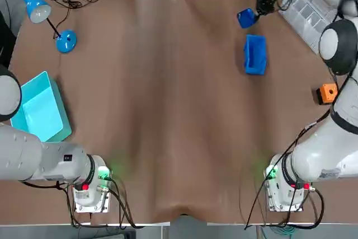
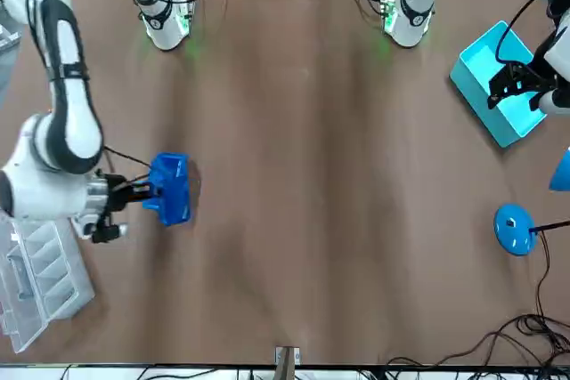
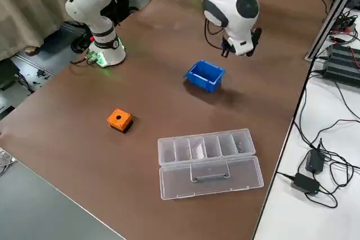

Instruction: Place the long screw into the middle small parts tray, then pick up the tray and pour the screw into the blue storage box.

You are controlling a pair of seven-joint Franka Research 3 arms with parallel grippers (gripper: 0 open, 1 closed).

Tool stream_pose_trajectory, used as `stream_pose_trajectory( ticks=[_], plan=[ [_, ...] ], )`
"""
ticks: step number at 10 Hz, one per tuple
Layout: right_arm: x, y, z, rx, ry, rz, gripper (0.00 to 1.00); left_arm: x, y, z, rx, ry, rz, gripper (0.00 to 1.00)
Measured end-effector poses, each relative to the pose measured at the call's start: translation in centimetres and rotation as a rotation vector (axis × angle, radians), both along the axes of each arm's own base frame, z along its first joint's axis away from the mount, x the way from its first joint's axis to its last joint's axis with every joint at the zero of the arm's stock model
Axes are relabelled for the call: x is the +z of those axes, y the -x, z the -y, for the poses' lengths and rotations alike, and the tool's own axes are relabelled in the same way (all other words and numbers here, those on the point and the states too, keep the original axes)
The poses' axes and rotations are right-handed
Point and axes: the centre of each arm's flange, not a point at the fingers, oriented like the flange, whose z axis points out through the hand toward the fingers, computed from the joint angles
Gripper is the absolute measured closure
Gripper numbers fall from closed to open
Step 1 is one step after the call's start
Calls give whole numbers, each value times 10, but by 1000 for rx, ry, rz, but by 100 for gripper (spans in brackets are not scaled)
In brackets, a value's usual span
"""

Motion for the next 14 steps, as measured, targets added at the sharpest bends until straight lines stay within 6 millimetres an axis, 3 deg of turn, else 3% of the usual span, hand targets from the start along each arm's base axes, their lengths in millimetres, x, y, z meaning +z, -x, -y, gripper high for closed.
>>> stream_pose_trajectory(
  ticks=[2, 8, 14],
  plan=[
    [-11, 12, 26, 62, 69, -59, 96, 0, 0, 0, 0, 0, 0, 0],
    [-22, 29, 50, 180, 260, -161, 96, 0, 0, 0, 0, 0, -1, 0],
    [-21, 26, -15, 411, 496, -125, 96, -1, 0, 0, 1, 0, -1, 0]
  ],
)
